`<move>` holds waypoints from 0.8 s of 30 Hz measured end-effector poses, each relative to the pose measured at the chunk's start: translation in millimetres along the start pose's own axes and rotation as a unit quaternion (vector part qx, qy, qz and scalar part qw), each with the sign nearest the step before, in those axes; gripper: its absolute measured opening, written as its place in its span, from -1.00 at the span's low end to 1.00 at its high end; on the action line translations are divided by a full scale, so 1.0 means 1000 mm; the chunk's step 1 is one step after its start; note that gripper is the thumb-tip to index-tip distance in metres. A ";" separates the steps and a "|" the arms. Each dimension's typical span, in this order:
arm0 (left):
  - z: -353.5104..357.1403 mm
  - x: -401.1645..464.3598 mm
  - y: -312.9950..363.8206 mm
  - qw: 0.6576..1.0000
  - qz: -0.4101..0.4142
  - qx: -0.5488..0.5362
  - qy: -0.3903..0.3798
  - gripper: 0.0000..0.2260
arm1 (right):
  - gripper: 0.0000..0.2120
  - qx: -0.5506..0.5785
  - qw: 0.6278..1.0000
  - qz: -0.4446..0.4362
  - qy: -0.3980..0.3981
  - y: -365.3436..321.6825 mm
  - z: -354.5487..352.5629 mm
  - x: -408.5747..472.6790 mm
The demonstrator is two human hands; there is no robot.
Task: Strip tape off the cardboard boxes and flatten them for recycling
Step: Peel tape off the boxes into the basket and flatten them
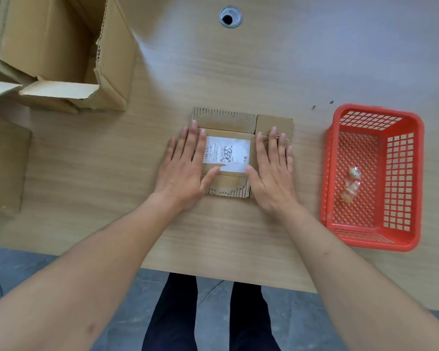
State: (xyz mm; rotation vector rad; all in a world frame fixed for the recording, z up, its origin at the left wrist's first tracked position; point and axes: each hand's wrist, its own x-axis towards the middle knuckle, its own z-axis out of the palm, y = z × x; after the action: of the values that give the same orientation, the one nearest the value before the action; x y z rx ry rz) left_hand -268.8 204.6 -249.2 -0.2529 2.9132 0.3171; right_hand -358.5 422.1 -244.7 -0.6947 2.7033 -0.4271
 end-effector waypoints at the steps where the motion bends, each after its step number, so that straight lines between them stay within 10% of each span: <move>1: 0.000 -0.001 0.000 1.000 -0.006 0.001 -0.002 -0.22 | -0.23 0.028 1.000 0.001 -0.011 0.004 -0.003 0.001; 15: -0.031 -0.021 0.047 0.955 -0.203 -0.218 0.006 -0.21 | -0.26 0.131 0.975 0.170 0.056 -0.018 -0.009 -0.021; 24: -0.066 -0.058 0.047 0.924 -0.204 -0.321 0.032 -0.16 | -0.07 0.235 0.968 0.080 0.039 -0.009 -0.050 -0.052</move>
State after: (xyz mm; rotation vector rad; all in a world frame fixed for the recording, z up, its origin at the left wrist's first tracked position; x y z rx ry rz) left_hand -233.7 243.1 -164.6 -0.9592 2.6175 1.1897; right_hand -329.9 450.9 -184.8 -0.3289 2.5513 -1.0237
